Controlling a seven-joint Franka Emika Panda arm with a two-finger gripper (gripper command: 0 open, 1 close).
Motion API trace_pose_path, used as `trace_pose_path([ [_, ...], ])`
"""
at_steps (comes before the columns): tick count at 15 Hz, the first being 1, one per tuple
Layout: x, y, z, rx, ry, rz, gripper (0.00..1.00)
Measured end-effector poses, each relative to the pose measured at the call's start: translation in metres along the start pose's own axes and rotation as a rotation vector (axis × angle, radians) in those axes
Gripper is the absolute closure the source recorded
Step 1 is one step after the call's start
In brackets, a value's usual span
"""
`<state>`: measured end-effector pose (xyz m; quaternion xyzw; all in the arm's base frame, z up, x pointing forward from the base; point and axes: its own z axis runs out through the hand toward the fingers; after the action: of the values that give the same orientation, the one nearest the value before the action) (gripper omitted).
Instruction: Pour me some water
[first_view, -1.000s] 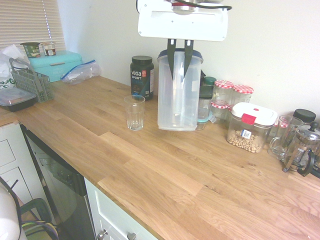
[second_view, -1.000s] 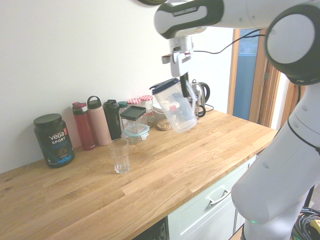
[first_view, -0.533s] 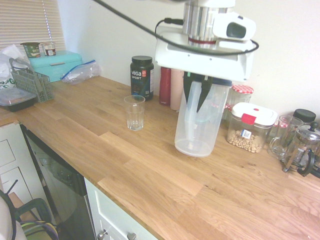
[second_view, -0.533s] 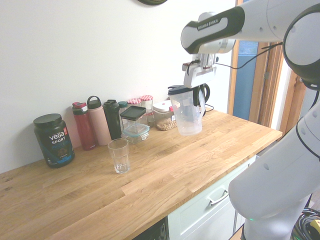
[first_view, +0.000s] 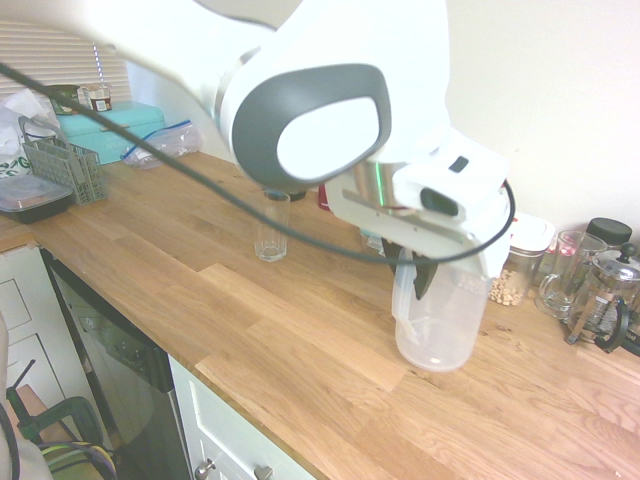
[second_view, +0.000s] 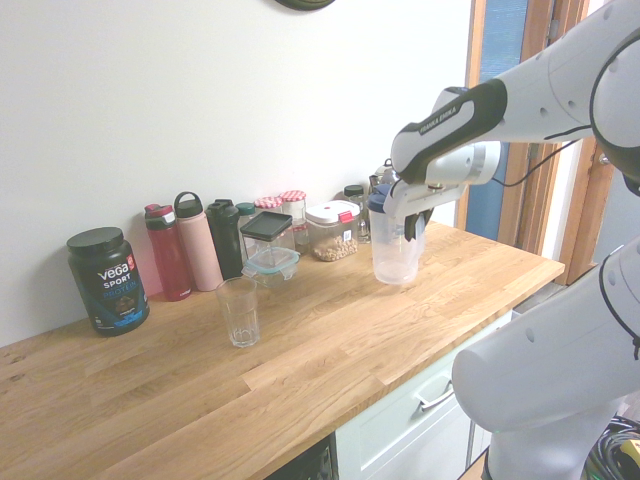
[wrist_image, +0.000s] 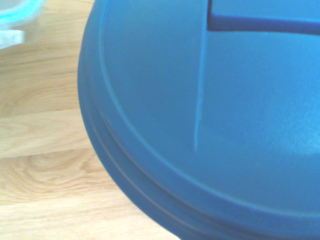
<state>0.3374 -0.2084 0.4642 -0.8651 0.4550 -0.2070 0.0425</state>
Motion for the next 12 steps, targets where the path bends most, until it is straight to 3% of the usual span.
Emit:
trace_pose_path([
  [9,-0.007,-0.017,0.026,0.017,-0.027,0.031,1.00],
  [10,-0.005,-0.017,0.028,0.020,-0.016,0.032,0.00],
  [12,-0.002,-0.017,0.030,0.021,-0.007,0.035,0.00],
])
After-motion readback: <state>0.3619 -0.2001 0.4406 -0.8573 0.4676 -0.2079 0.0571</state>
